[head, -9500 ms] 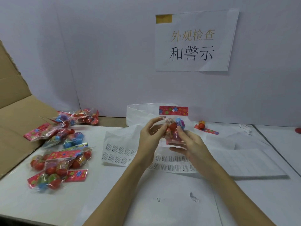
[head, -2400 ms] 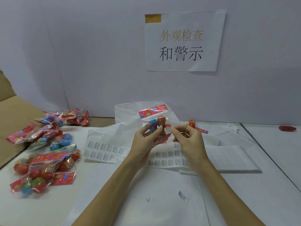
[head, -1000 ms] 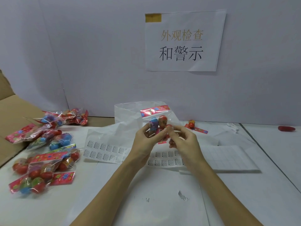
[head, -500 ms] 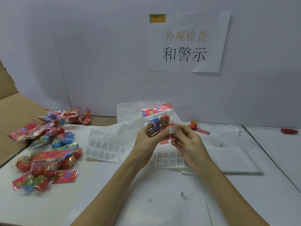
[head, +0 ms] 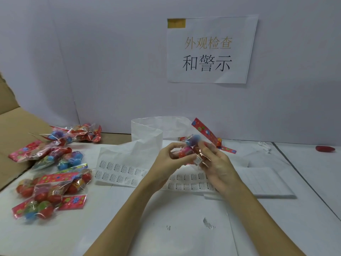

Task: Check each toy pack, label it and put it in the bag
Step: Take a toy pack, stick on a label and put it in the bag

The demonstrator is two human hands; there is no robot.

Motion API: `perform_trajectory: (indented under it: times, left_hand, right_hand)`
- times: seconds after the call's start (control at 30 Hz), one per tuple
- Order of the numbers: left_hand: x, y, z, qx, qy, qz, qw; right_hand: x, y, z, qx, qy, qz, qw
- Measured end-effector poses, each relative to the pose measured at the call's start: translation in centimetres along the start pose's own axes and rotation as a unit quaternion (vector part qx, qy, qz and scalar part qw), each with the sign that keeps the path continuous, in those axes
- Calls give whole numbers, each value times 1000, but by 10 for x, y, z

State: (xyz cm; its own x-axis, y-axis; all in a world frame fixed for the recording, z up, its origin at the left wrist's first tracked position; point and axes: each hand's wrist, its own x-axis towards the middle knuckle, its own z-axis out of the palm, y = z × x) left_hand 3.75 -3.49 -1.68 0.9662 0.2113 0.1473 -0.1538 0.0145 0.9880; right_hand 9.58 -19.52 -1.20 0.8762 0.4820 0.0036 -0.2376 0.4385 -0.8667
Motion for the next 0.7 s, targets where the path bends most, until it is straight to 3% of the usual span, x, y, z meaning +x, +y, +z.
perform_trajectory:
  times: [0.27,0.33,0.4,0.47,0.57,0.63,0.7]
  left_hand:
    - [-1,-1,6,15,27,43,999]
    - [0,-3,8,15,61,64,996]
    - [1,-6,9,85,129,123,980]
    - [0,-10,7,196,171,195,946]
    - [-3,-17,8,316,107,258,907]
    - [-5,-19,12,354,84,275,890]
    - [-5,-16,14,296,113,268,910]
  right_hand:
    - [4,3,0,51,37,-7,998]
    - [6,6,1,-5,94,-41,995]
    - [5,8,1,-109,183,-87,973]
    - [5,8,1,-132,140,-112,975]
    - [2,8,5,-124,22,-86,988]
    - [2,9,4,-150,40,-100,983]
    - [2,7,0,-184,63,-104,975]
